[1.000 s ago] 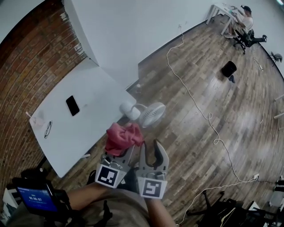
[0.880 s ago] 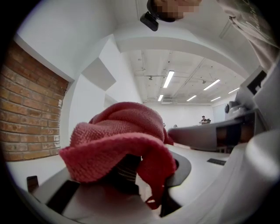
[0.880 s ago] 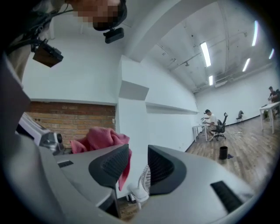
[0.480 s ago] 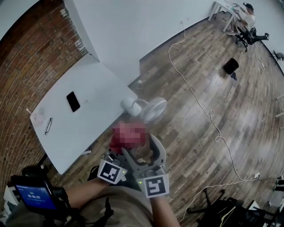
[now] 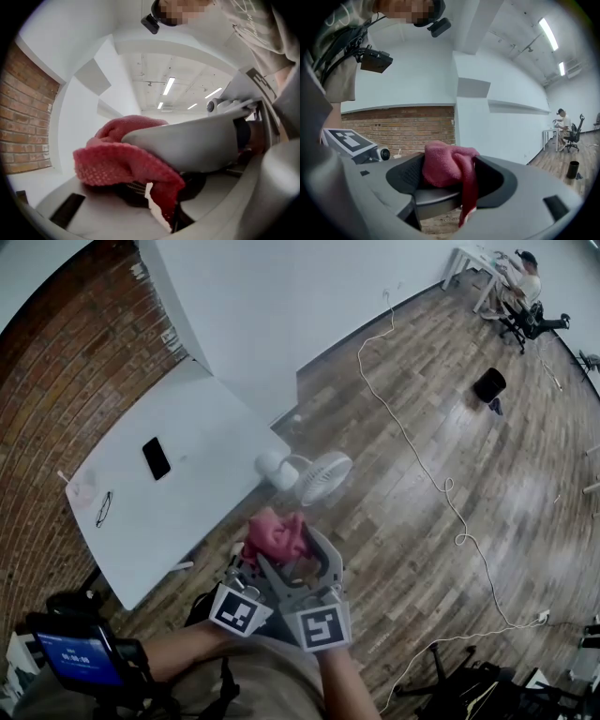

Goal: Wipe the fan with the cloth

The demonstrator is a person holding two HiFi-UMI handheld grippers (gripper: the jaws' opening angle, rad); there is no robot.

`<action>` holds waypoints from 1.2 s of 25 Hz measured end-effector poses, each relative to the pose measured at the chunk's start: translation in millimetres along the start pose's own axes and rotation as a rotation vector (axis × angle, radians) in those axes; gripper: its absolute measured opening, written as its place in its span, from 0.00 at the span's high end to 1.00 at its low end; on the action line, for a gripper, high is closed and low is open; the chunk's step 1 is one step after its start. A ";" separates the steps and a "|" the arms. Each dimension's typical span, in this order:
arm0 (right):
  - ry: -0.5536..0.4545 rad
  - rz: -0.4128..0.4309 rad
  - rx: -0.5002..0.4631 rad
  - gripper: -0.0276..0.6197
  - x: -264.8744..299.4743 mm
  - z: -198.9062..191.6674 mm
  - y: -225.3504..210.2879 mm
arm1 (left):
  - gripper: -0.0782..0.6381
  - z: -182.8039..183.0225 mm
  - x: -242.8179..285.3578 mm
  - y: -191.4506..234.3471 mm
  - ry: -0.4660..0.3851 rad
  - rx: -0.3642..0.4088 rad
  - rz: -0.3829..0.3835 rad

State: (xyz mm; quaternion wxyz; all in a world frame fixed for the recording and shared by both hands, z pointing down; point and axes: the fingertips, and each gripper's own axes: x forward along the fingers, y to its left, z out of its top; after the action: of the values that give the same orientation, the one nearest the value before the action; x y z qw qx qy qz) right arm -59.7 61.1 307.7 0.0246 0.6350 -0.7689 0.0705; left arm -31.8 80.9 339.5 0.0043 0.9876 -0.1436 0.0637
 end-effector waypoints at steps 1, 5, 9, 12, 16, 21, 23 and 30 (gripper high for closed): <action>-0.004 -0.001 -0.002 0.48 0.5 0.3 0.6 | 0.79 -0.1 0.7 0.1 0.002 0.001 -0.003; -0.032 -0.032 0.021 0.63 -2.9 2.0 -5.2 | 0.78 -1.8 1.4 -2.5 0.006 0.011 -0.020; -0.030 -0.070 -0.025 0.67 -6.5 -0.8 -11.9 | 0.75 -5.3 1.5 -5.2 0.000 -0.011 -0.033; -0.033 -0.123 -0.019 0.71 -9.3 1.1 -19.4 | 0.74 -4.6 1.3 -7.1 -0.006 -0.011 -0.045; -0.030 -0.196 0.008 0.73 -23.9 5.3 -41.2 | 0.74 -4.8 -5.9 -11.0 -0.017 -0.032 -0.024; -0.056 -0.232 0.001 0.73 -28.9 7.8 -52.8 | 0.74 -12.1 -19.3 6.9 0.011 -0.053 0.033; -0.050 -0.236 0.003 0.73 -27.8 3.5 -49.5 | 0.76 -12.6 -22.3 15.1 0.015 -0.047 0.051; -0.044 -0.223 0.008 0.73 -27.0 1.2 -38.8 | 0.88 -8.2 -19.7 22.0 0.009 -0.032 0.061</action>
State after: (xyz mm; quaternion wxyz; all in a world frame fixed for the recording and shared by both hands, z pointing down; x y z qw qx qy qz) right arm -16.4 80.0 306.1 0.0127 0.7181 -0.6936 0.0566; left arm -57.8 65.6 344.9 0.0187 0.9823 -0.1744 0.0662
